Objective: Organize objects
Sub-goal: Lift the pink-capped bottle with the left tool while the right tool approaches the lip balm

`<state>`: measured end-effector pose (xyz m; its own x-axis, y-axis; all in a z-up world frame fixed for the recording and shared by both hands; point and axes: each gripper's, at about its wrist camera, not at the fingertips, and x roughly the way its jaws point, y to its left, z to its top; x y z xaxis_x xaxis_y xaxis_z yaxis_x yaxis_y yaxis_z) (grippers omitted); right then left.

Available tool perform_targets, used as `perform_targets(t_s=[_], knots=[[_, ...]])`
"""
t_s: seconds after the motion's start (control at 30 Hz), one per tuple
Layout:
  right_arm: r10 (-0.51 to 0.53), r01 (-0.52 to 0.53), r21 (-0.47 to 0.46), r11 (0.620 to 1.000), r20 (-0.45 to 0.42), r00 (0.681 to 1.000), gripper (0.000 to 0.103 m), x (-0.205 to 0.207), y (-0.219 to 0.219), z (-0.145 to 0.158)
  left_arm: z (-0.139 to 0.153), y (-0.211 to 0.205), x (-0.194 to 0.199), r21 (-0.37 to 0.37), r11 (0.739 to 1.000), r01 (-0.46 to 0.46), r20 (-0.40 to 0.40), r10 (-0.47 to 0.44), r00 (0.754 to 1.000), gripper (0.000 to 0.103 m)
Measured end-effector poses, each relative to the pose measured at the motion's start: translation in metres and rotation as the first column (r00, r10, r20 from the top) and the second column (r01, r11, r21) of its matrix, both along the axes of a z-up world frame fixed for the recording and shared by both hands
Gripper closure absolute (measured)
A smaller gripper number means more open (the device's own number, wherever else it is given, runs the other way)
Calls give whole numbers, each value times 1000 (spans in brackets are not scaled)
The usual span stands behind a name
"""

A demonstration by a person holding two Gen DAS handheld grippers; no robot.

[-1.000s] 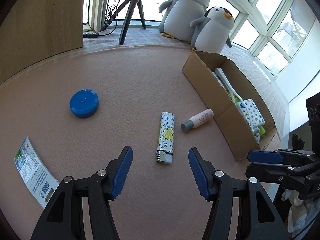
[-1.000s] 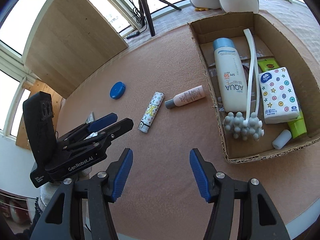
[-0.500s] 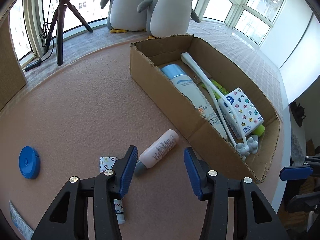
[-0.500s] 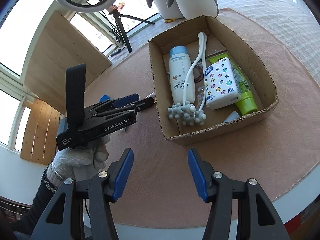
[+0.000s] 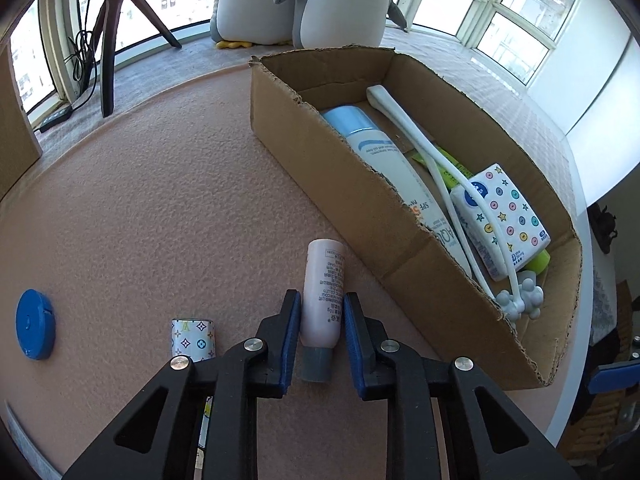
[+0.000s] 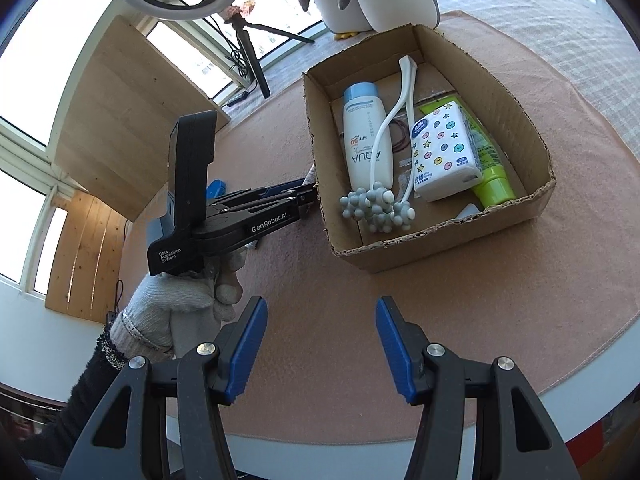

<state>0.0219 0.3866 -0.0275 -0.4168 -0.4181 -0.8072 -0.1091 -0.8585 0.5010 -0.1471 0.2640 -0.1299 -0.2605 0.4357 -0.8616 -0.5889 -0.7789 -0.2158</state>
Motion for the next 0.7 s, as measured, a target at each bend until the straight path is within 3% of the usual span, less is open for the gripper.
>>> perform_targets(t_s=[0.33, 0.57, 0.7], knots=[[43, -43, -29, 999, 0, 999, 51, -7, -21, -4, -1, -44, 30, 21, 997, -71, 30, 71, 997, 81], [108, -109, -66, 992, -22, 994, 51, -25, -52, -2, -2, -110, 68, 56, 987, -151, 50, 148, 988, 81], [148, -149, -75, 986, -22, 989, 51, -45, -76, -4, -2, -143, 82, 33, 978, -204, 39, 203, 979, 81]])
